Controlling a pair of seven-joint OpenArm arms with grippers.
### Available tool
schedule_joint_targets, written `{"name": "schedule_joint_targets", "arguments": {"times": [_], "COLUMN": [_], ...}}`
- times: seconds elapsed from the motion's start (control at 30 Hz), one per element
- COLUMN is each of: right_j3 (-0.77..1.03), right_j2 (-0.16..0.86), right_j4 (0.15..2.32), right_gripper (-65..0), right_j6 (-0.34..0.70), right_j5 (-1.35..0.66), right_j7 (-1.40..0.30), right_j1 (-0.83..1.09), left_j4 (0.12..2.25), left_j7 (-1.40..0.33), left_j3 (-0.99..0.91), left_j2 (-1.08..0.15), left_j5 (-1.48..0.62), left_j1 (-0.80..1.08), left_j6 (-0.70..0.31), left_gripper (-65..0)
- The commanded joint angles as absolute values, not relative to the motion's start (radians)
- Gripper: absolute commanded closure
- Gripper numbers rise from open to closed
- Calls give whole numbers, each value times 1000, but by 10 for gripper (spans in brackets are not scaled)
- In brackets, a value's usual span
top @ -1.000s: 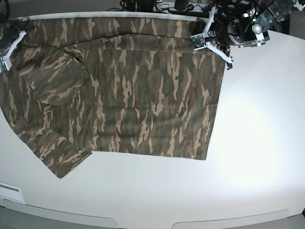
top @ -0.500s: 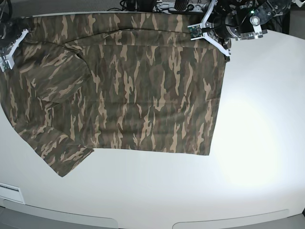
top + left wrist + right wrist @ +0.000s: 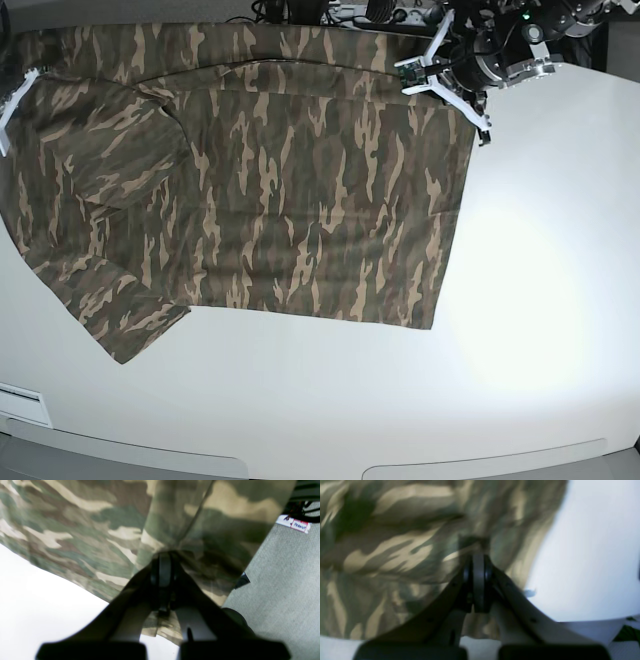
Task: Fold the T-shirt properly
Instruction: 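Pull the grasped shirt edge toward the robot with the left gripper, then release the shirt edge and hold the left gripper above it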
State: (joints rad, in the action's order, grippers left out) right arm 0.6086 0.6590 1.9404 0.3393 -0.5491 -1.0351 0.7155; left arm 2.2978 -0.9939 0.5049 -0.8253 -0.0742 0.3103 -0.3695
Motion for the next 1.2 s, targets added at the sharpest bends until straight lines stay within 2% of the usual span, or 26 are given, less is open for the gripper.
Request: {"name": "schedule_joint_targets", "arguments": {"times": [0.0,0.2,0.27,0.33,0.5,0.67,0.83,1.17], "right_j3": [636,670,670,670,670,670,670,670], "right_j2": [679,679,679,679,679,679,679,678], "right_j4": [1959,1960,1960,1960,1960,1960,1960,1960], "right_gripper": [0,0,0,0,0,0,0,0], "right_j6": [331,309,309,310,309,287,287,287], "right_j5": [-546,-546,-546,-546,-546,-545,-545,-546], "right_j7": [-1021,-1005,-1005,-1006,-1005,-987,-987,-987], "right_j1": [717,718,718,718,717,718,718,718], "left_j4": [2332,2356,2356,2356,2356,2356,2353,2262], "left_j7": [-984,-957,-964,-969,-970,-965,-958,-830], "left_j3": [501,501,501,501,501,501,501,501], "left_j2": [-837,-837,-842,-868,-946,-1001,-1003,-1003], "left_j5": [-75,-27,-28,-31,8,-20,-34,72], "left_j1": [310,310,311,320,341,341,340,340], "left_j6": [-361,-353,-388,-443,-435,-487,-526,-527], "left_gripper": [0,0,0,0,0,0,0,0]}}
